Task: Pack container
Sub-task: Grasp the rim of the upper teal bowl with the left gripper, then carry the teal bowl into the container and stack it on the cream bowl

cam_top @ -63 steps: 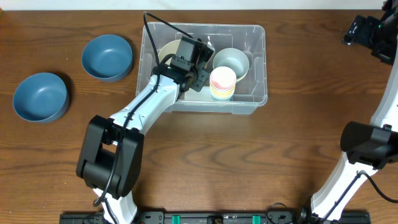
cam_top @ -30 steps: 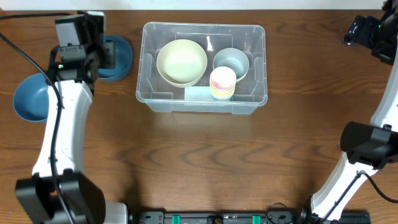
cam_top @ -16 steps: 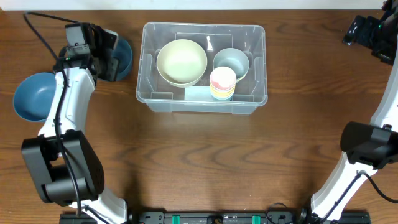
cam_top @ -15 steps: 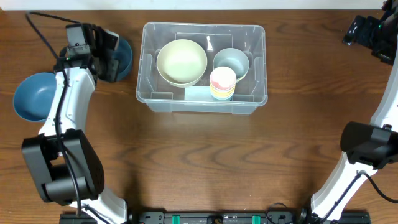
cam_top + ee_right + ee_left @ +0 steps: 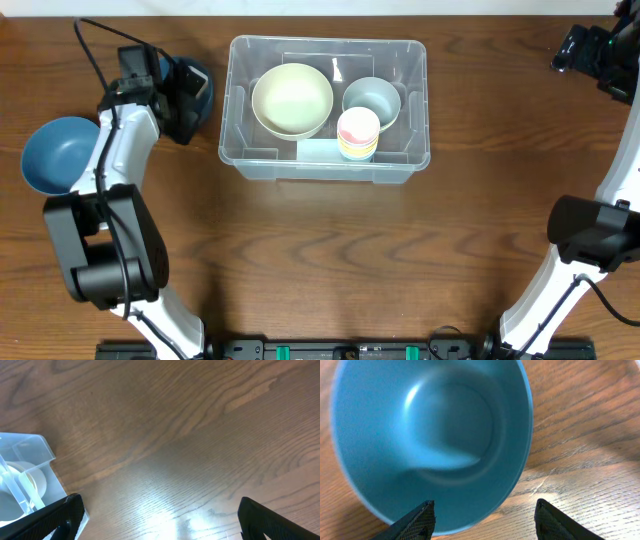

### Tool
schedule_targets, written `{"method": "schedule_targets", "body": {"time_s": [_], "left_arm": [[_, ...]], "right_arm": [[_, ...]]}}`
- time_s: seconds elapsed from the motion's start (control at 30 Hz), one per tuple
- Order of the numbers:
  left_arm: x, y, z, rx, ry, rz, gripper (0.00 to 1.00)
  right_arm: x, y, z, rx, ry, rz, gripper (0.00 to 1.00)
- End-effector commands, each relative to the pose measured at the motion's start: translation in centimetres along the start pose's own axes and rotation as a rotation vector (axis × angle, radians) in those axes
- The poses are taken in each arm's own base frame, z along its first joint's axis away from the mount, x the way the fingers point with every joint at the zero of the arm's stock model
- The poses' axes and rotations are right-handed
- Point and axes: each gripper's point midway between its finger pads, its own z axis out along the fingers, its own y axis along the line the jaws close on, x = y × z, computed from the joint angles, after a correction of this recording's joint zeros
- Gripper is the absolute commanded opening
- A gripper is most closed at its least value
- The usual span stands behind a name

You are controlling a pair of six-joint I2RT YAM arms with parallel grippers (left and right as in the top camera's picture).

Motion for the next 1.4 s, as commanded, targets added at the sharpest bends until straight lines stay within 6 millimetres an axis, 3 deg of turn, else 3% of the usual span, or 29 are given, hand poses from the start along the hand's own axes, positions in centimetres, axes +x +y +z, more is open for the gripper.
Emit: {"method": "schedule_targets", "body": {"time_s": [0.0,0.07,0.1,0.17,0.3,0.57,0.87,1.03,1.2,1.37], "left_arm": [[0.6,-0.5,1.4,0.026,0.022,0.026,0.64],[0.8,-0.7,2.0,0.032,0.029,0.026,0.59],[0.8,-0.7,2.3,0.034,0.031,0.026,0.53],[1.0,-0.9,2.8,0.039,0.036,0.026,0.24],[1.3,-1.1,3.4,0.048,0.047,0.025,0.07],[1.2,-1.1,3.5,0.046,0.045,0.004,0.06],[-0.2,0.7,2.4,-0.029,-0.009,-0.224,0.06],[-1.8,2.1,-0.5,-0.070,-0.081,-0.381,0.06],[-3.5,3.3,-4.7,-0.108,-0.176,-0.500,0.06],[-4.9,4.5,-9.2,-0.154,-0.278,-0.513,0.06]], "right_arm": [[-0.2,-0.4,-0.4,0.008,-0.015,-0.006,0.99],[-0.2,-0.4,-0.4,0.008,-0.015,-0.006,0.99],[-0.2,-0.4,-0.4,0.008,-0.015,-0.006,0.99],[-0.2,-0.4,-0.4,0.008,-0.015,-0.006,0.99],[-0.2,-0.4,-0.4,0.008,-0.015,-0.006,0.99],[-0.2,-0.4,-0.4,0.008,-0.015,-0.006,0.99],[-0.2,-0.4,-0.4,0.008,-0.015,-0.006,0.99],[-0.2,-0.4,-0.4,0.008,-0.015,-0.006,0.99],[-0.2,-0.4,-0.4,0.008,-0.015,-0.006,0.99],[-0.2,-0.4,-0.4,0.008,-0.015,-0.006,0.99]]}}
